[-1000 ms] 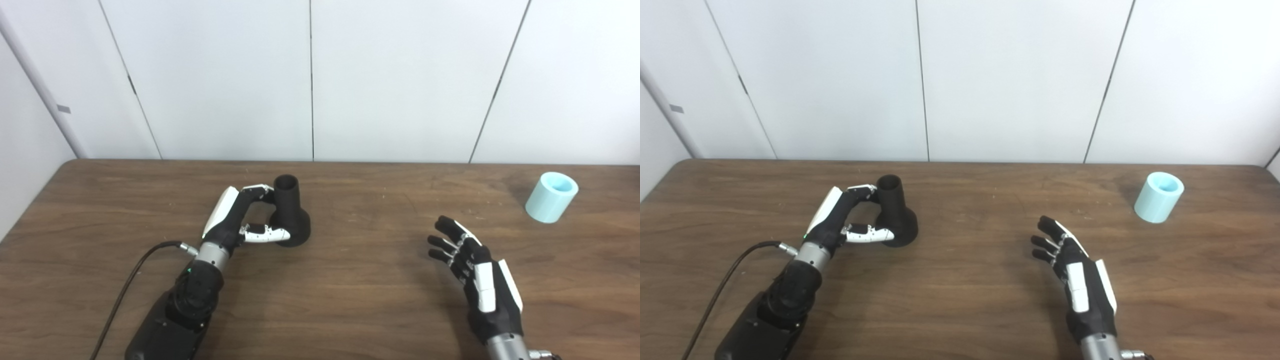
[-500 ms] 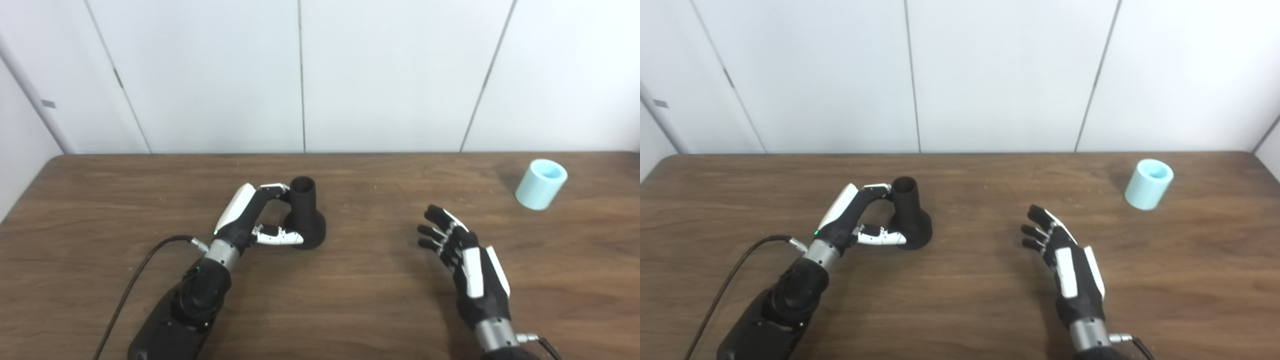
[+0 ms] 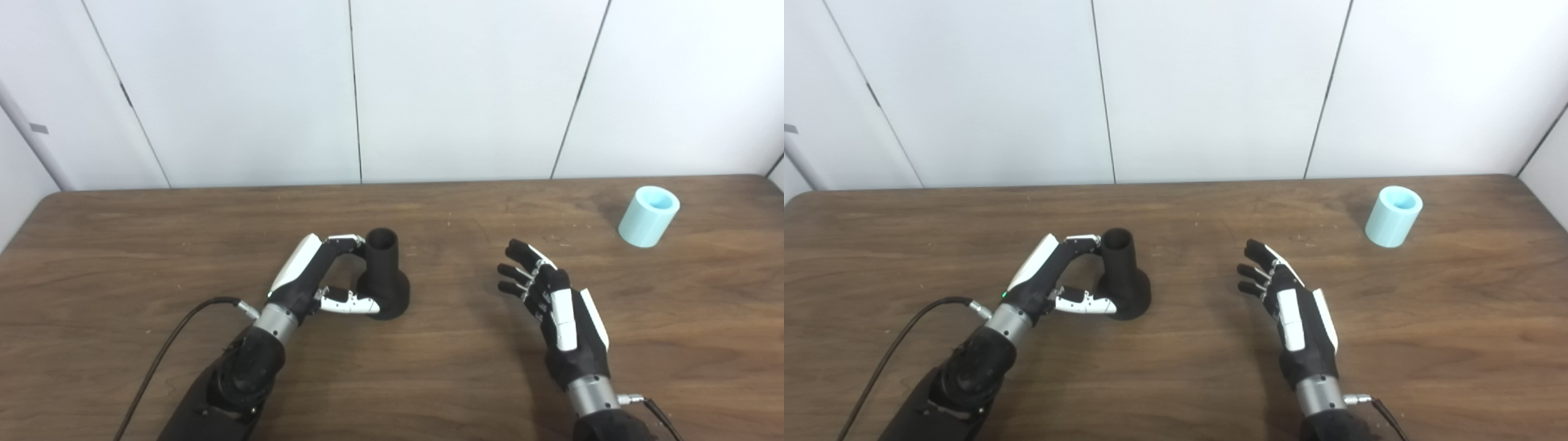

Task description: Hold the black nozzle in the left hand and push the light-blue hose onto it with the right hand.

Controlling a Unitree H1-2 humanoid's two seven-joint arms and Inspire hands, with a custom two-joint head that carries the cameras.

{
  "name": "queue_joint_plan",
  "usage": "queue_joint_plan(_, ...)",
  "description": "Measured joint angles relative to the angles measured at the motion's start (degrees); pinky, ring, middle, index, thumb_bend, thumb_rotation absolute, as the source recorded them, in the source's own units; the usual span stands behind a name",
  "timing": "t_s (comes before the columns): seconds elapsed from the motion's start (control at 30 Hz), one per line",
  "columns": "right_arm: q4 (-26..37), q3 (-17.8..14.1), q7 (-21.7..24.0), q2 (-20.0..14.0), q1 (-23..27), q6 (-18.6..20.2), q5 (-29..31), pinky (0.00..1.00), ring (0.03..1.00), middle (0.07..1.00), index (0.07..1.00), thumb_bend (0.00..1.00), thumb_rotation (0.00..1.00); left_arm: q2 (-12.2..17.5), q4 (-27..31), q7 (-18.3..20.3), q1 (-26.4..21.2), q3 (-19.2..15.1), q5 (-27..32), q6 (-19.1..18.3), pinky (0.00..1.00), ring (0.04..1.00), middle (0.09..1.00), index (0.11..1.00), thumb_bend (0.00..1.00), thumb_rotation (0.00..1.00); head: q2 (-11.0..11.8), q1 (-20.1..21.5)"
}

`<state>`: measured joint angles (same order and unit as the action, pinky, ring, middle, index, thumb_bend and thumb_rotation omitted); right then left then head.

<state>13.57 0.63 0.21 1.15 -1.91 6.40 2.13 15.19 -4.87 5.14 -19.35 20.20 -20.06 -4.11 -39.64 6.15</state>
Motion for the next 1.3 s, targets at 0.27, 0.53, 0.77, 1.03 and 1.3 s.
queue_joint_plan(0.27,0.44,0.54,-0.21,0.63,0.14,0.06,0.0,0.76,0.817,0.879,0.843,0.54,1.0,-0.41,1.43,0.86,0.85,1.1,-0.02,0.01,0.92,0.748,0.616,0.481,0.52,0.08,0.09,1.49)
queue_joint_plan(0.53,0.32,0.61,-0.39,0.67,0.32,0.06,-0.1,0.77,0.815,0.879,0.843,0.53,1.0,-0.64,2.87,2.75,1.64,1.07,0.23,-0.09,0.89,0.753,0.615,0.483,0.52,0.08,0.09,2.28)
queue_joint_plan(0.77,0.31,1.0,-0.46,0.92,0.38,0.05,-0.66,0.78,0.814,0.878,0.848,0.53,1.0,-0.96,3.14,2.76,2.11,1.33,0.23,0.24,0.9,0.744,0.615,0.482,0.52,0.08,-0.43,2.2)
queue_joint_plan(1.03,0.32,0.37,-0.45,0.67,0.45,0.06,-0.27,0.76,0.817,0.881,0.844,0.54,1.0,-1.93,3.97,4.23,2.92,1.74,0.91,0.23,0.91,0.741,0.61,0.481,0.51,0.08,-0.26,1.67)
queue_joint_plan(1.3,0.27,0.33,-0.52,1.0,0.45,0.06,-0.11,0.76,0.815,0.88,0.841,0.53,1.0,-1.93,3.87,4.79,3.31,1.15,2.06,0.29,0.91,0.737,0.607,0.482,0.51,0.08,0.96,3.77)
